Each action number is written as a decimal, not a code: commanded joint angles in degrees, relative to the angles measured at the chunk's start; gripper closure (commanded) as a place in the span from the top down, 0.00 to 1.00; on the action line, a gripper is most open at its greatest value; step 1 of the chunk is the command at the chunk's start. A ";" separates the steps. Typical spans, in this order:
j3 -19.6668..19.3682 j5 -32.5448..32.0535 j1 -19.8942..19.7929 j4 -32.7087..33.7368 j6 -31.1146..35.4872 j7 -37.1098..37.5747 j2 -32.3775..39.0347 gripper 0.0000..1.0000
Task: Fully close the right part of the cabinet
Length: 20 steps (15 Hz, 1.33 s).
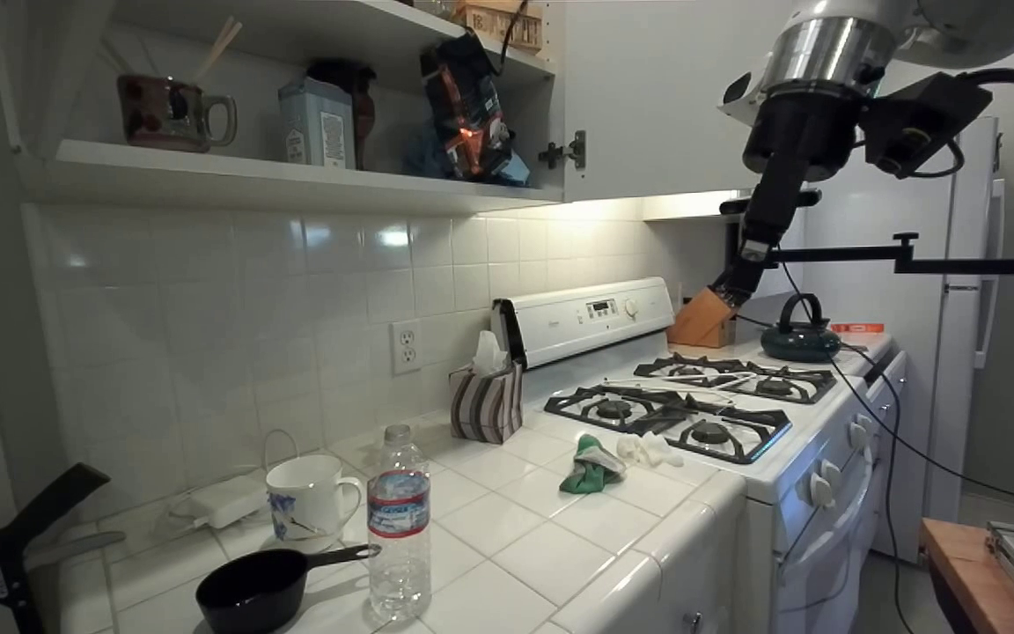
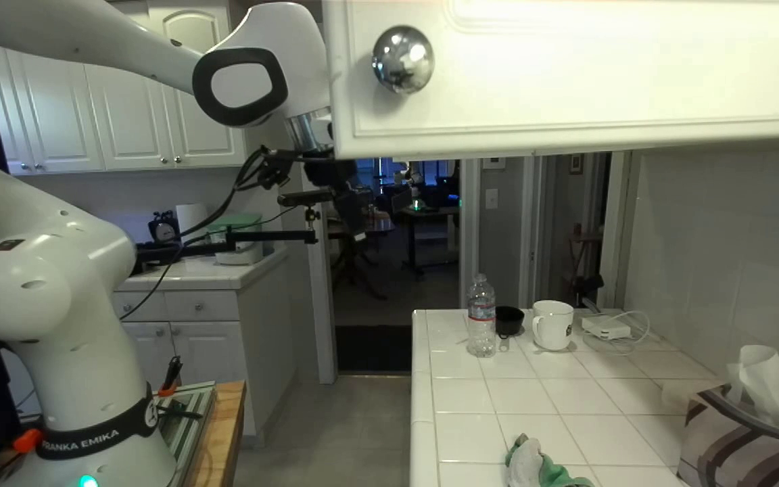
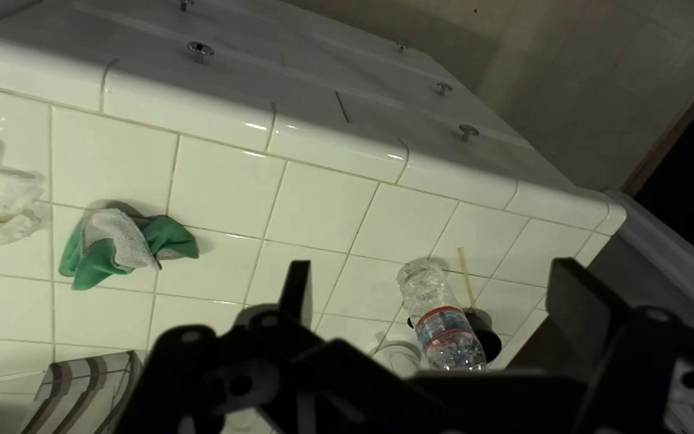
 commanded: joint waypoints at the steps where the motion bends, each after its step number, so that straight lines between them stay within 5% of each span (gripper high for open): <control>1: 1.09 0.00 -0.13 0.81 3.17 0.52 1.60 1.00; 5: -0.60 -3.25 -0.80 3.57 3.56 -5.02 3.79 1.00; 9: -1.68 -13.07 -7.93 5.98 7.93 -6.47 3.16 1.00; 20: 14.42 -46.93 -23.97 5.48 12.09 6.44 5.37 1.00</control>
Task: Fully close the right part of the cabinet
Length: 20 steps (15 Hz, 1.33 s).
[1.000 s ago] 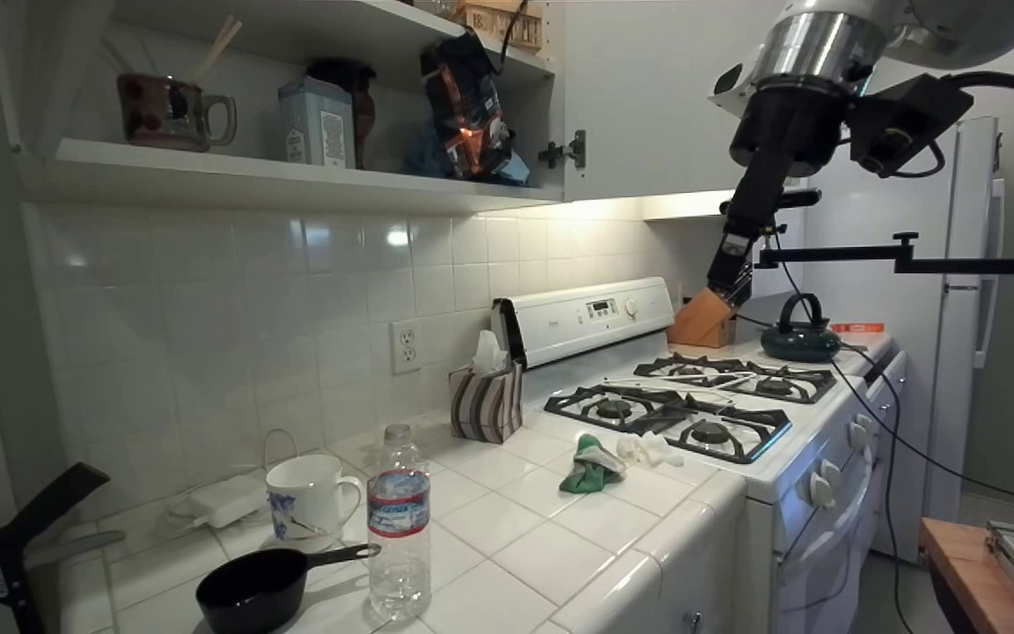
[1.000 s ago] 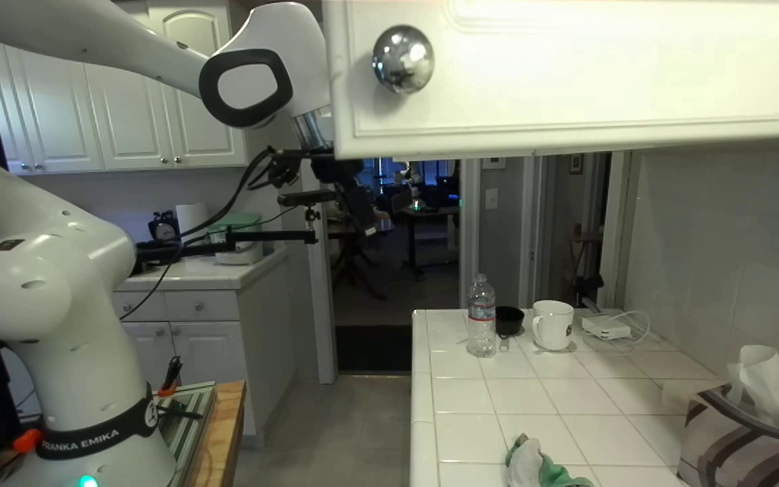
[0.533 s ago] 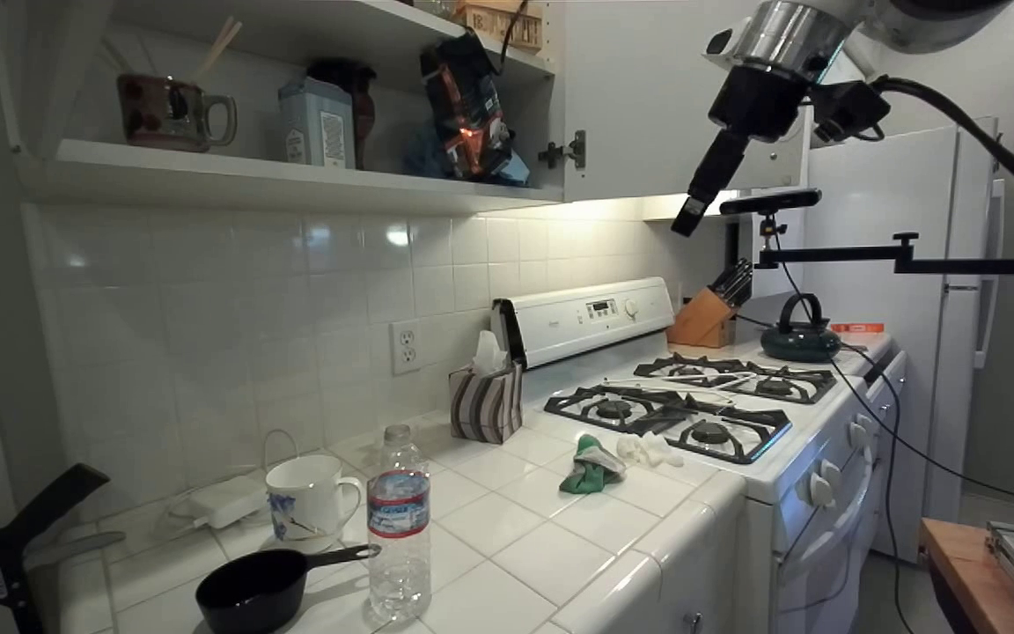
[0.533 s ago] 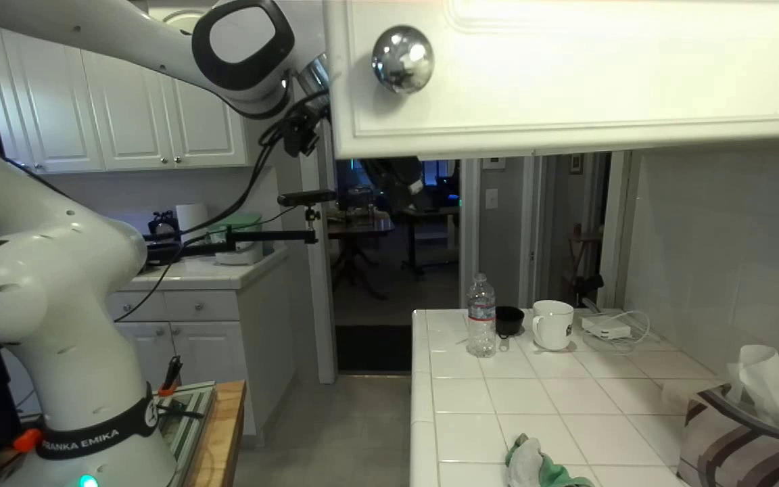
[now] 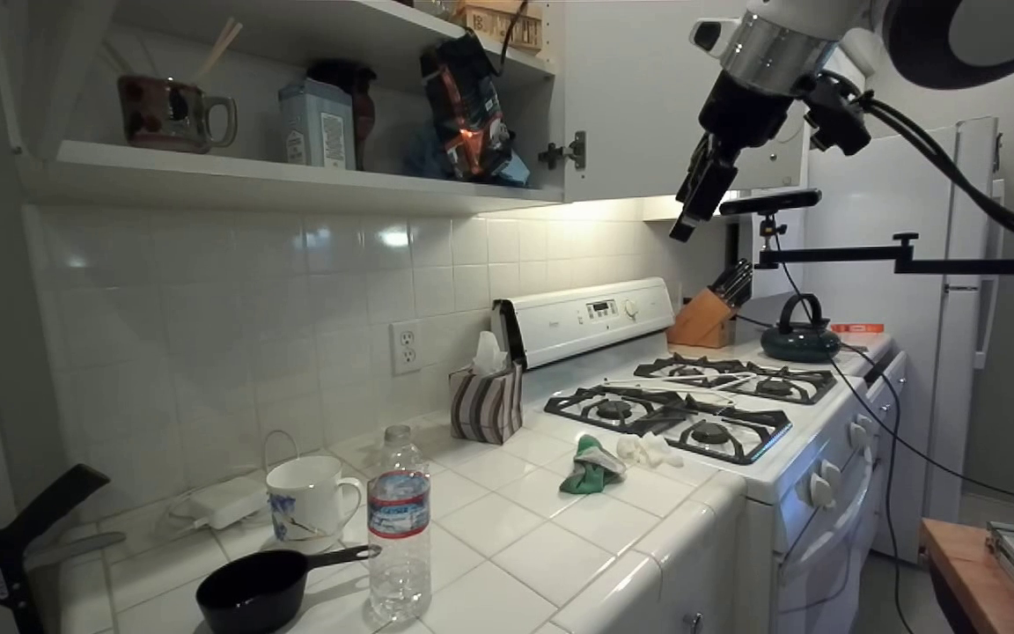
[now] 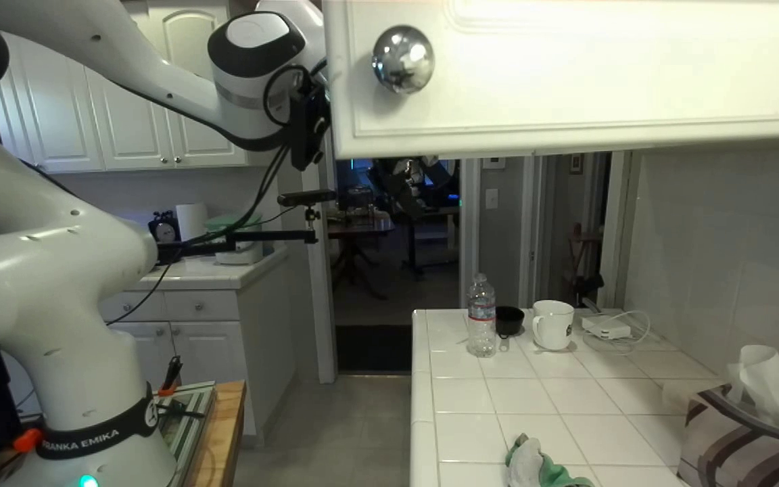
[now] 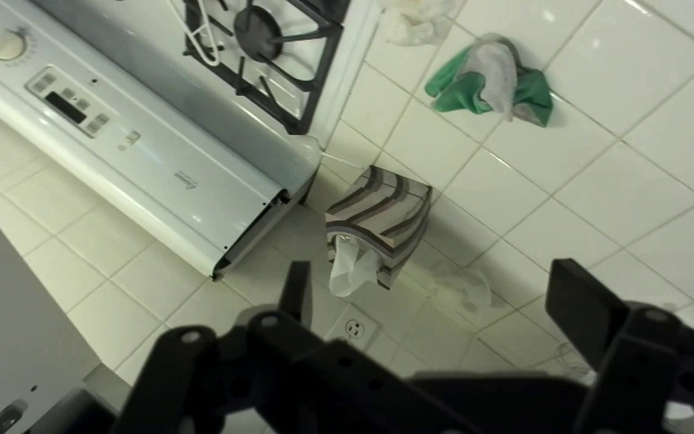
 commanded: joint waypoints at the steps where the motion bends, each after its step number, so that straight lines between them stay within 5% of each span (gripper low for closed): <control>1: 5.47 -13.00 -5.36 -0.09 0.19 7.12 2.25 1.00; 4: 8.32 -26.98 -8.59 0.82 -1.18 14.77 5.47 1.00; 9: 18.31 -46.46 -21.07 1.88 -4.99 27.03 10.10 1.00; 10: 7.04 -45.31 -8.39 0.60 -7.00 24.88 10.13 1.00; 14: 9.06 -48.26 -10.06 1.40 -9.71 27.24 12.59 1.00; 15: 19.32 -48.76 -20.99 0.84 -11.34 26.58 8.55 1.00; 16: 18.75 -50.30 -19.28 0.73 -14.55 27.25 9.23 1.00; 17: 12.18 -54.85 -10.22 1.04 -22.55 28.73 12.47 1.00; 18: 13.17 -56.85 -10.00 0.75 -26.63 29.68 13.80 1.00; 19: 19.88 -56.64 -16.38 0.24 -27.69 30.26 13.58 1.00; 20: 20.23 -57.83 -15.36 -0.11 -31.73 30.51 14.72 1.00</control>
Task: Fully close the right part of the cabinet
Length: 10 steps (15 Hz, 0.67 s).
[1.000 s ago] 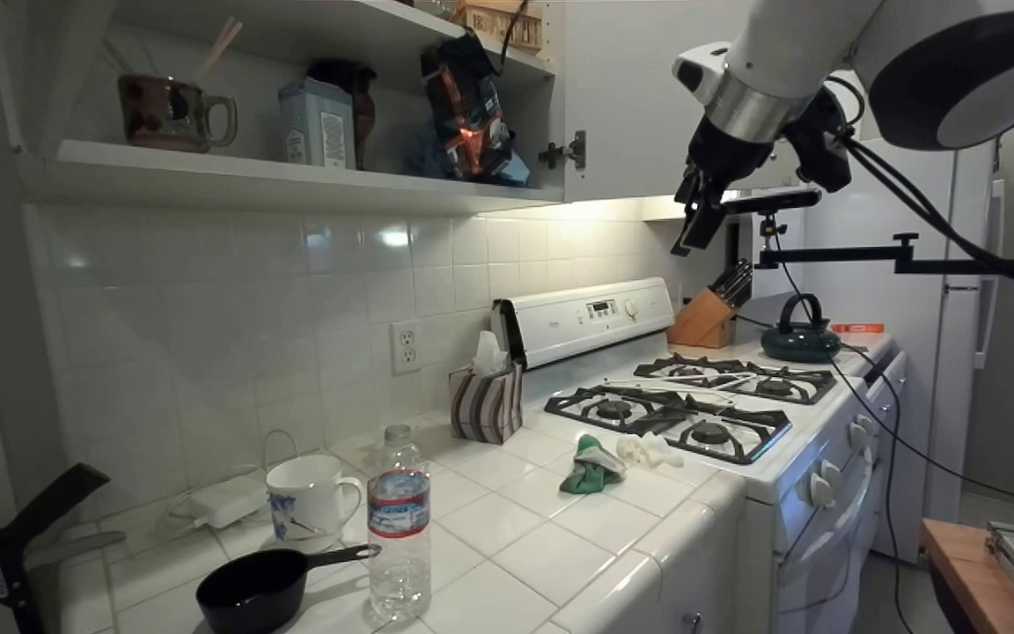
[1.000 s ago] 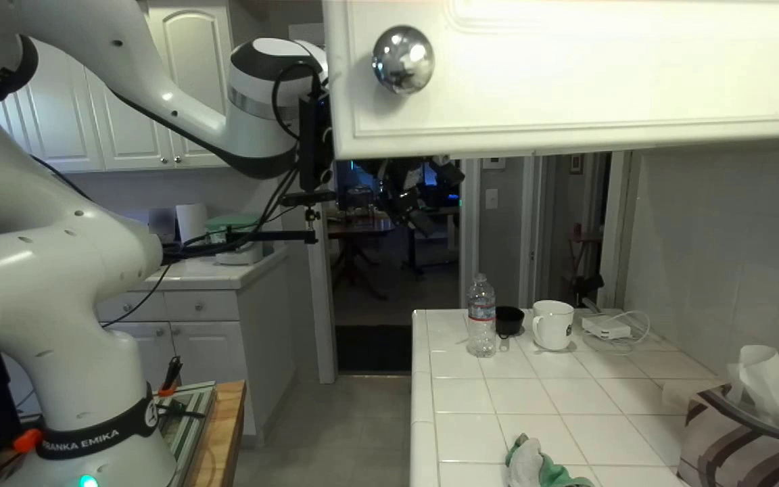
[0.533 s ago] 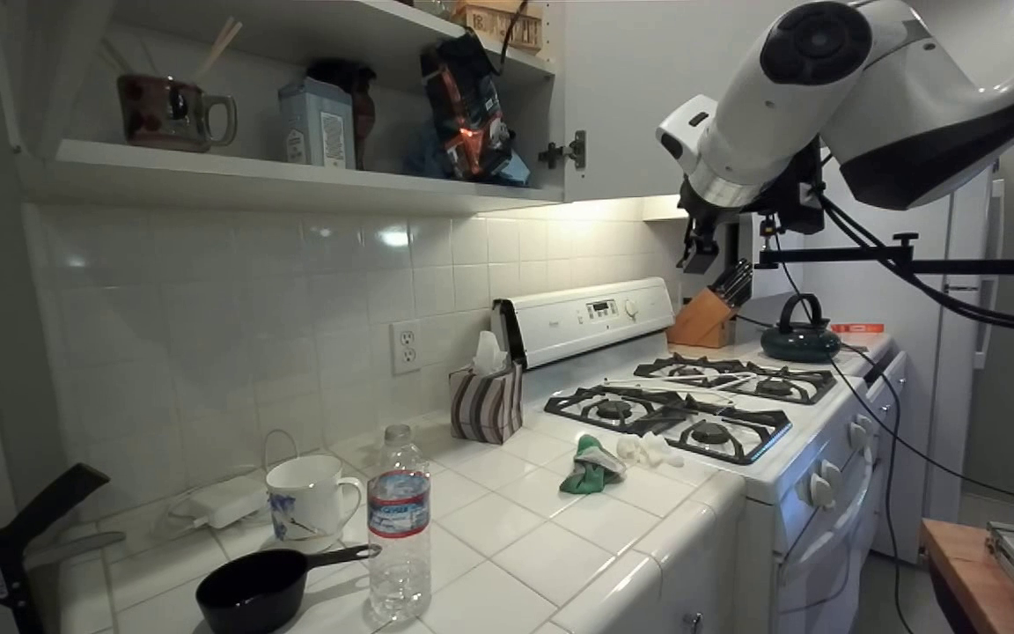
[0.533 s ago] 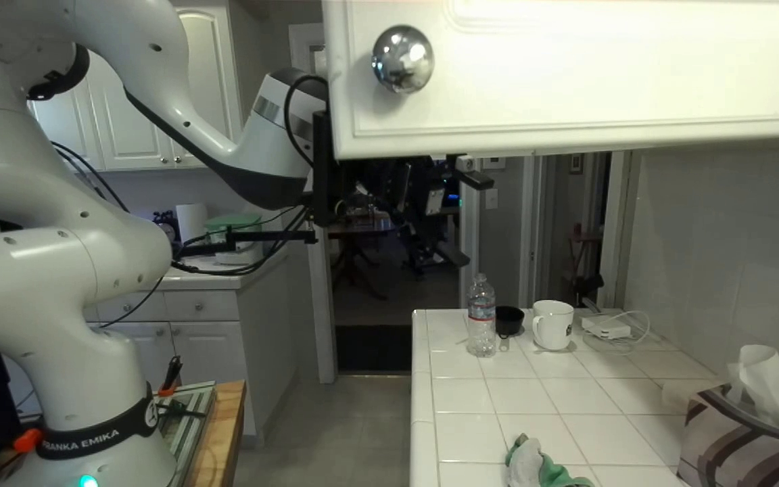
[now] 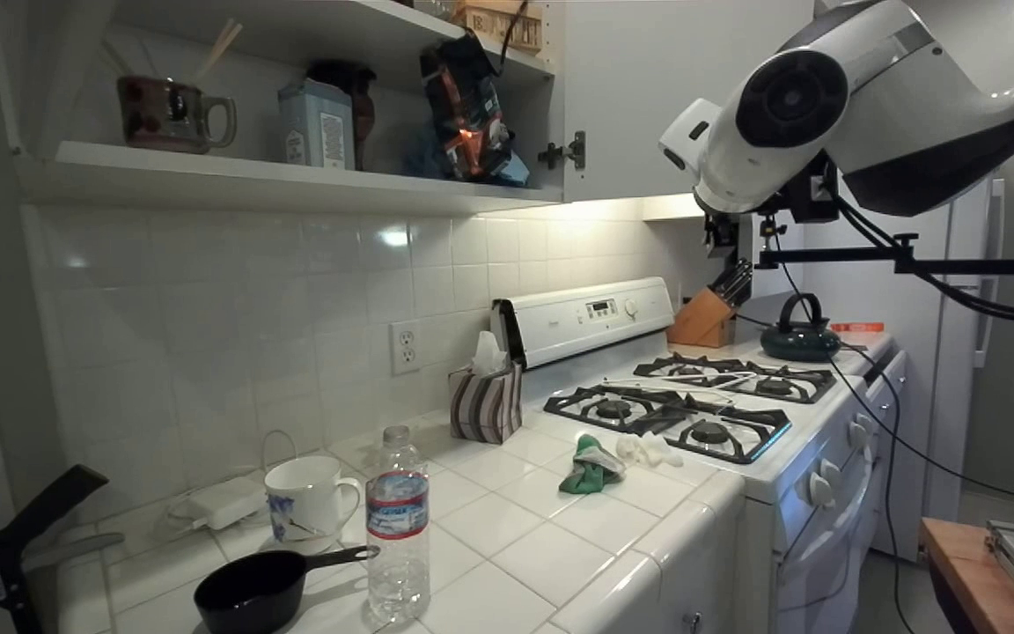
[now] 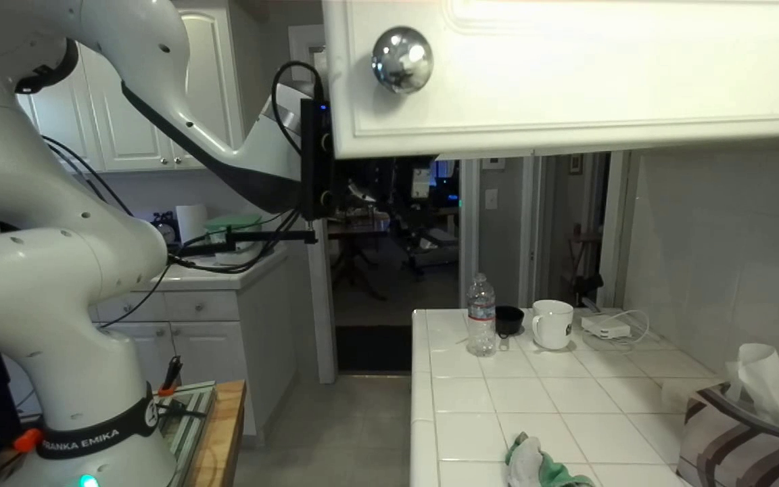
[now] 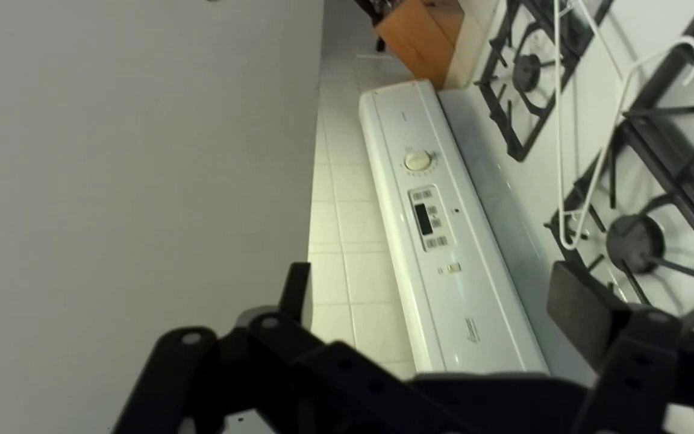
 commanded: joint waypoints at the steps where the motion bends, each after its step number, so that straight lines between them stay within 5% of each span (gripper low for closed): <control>1: 5.63 -5.50 -2.71 -1.04 -10.82 3.12 4.02 1.00; 8: 13.43 -13.29 -8.85 -1.18 -33.86 1.30 12.97 1.00; 9: 2.61 -17.14 2.17 -1.34 -40.86 1.07 16.61 1.00; 10: -0.60 -19.66 4.15 -1.32 -43.35 0.40 16.99 1.00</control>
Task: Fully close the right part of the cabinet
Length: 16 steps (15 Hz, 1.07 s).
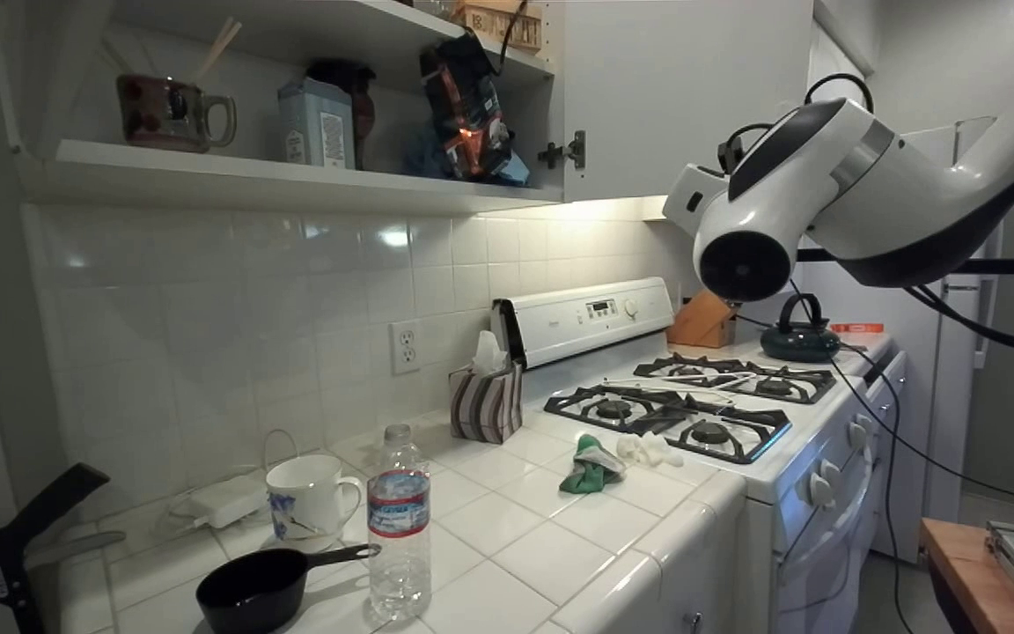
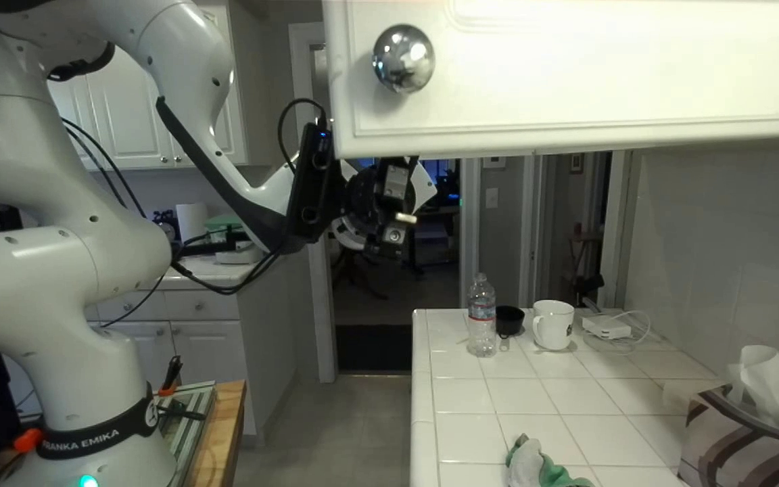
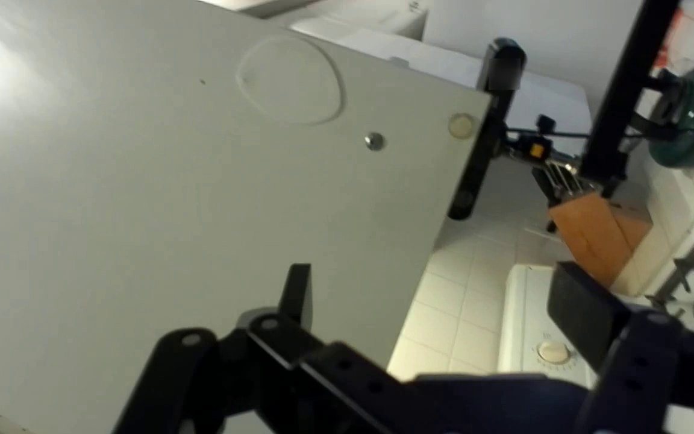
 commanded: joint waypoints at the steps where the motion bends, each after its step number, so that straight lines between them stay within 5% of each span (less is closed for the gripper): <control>1: -15.46 -9.98 12.96 0.53 -11.99 -2.00 5.43 1.00; 6: -29.60 -13.23 24.44 0.53 -16.18 -1.75 9.74 1.00; 10: -33.72 -12.73 28.40 0.50 -16.77 -1.56 11.41 1.00; 16: -37.22 -13.88 29.24 -0.06 -18.81 -2.21 10.24 1.00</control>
